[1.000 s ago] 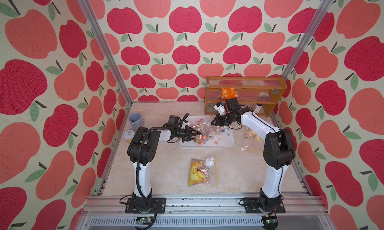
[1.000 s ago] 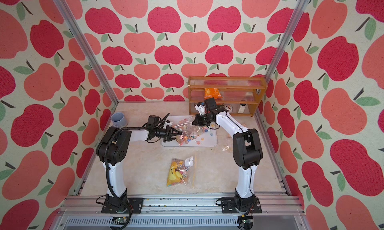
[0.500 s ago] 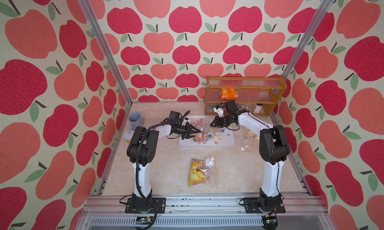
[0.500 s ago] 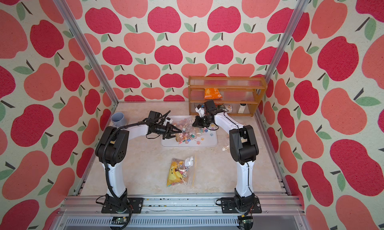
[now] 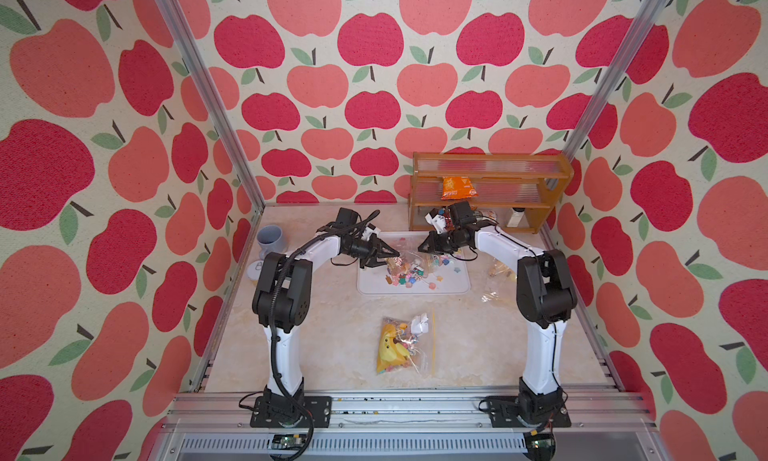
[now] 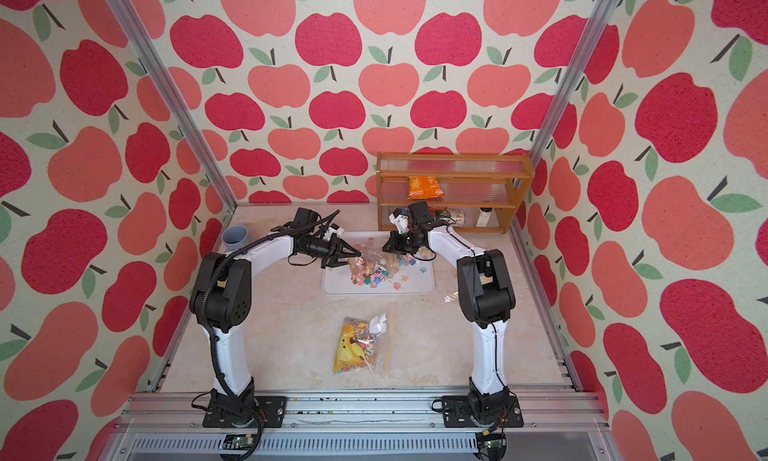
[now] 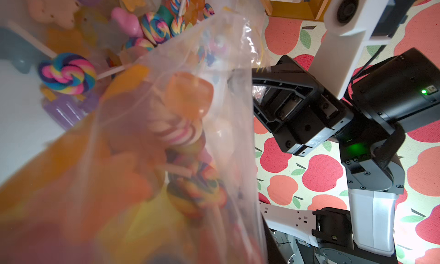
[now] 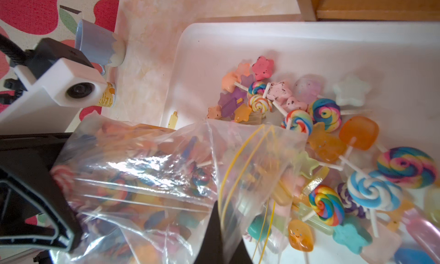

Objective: Pour candies out of the ziploc bag
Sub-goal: 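Pour the candies out of the ziploc bag onto the tray.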

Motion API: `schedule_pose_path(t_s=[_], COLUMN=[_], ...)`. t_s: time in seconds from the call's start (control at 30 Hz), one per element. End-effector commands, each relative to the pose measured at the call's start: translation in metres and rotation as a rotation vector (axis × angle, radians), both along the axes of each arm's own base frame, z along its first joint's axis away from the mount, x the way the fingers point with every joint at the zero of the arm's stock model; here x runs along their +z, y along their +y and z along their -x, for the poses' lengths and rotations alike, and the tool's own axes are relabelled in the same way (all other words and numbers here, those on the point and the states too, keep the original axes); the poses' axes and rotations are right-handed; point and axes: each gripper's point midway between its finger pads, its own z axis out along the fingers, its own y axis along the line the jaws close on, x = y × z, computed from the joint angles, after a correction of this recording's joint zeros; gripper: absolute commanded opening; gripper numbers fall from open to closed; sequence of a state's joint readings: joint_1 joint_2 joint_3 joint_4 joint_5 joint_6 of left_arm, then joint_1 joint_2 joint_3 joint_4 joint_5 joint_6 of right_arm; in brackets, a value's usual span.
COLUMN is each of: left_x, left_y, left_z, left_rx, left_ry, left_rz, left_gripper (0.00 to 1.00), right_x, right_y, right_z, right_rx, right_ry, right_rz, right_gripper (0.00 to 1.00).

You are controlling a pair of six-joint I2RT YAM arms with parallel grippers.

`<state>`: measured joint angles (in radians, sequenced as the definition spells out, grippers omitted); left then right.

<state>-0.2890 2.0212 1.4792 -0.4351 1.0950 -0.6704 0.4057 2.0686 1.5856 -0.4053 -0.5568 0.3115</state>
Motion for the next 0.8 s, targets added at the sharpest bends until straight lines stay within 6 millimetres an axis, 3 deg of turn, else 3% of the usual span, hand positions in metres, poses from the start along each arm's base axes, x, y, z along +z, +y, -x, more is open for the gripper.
schedule_pose_path(t_s=[0.0,0.77], left_x=[0.041,0.088], left_y=[0.014,0.044], left_z=[-0.004,-0.016], left_rx=[-0.005,0.019], left_ry=[-0.068,-0.157], left_rz=[0.045,0.013], left_gripper=[0.0,0.0], right_x=[-0.03,-0.044], right_y=[-0.026,0.003], right_z=[-0.015,-0.018], right_rx=[-0.092,-0.071], right_ry=[0.029,0.028], right_rz=[0.088,0.086], right_gripper=[0.0,0.0])
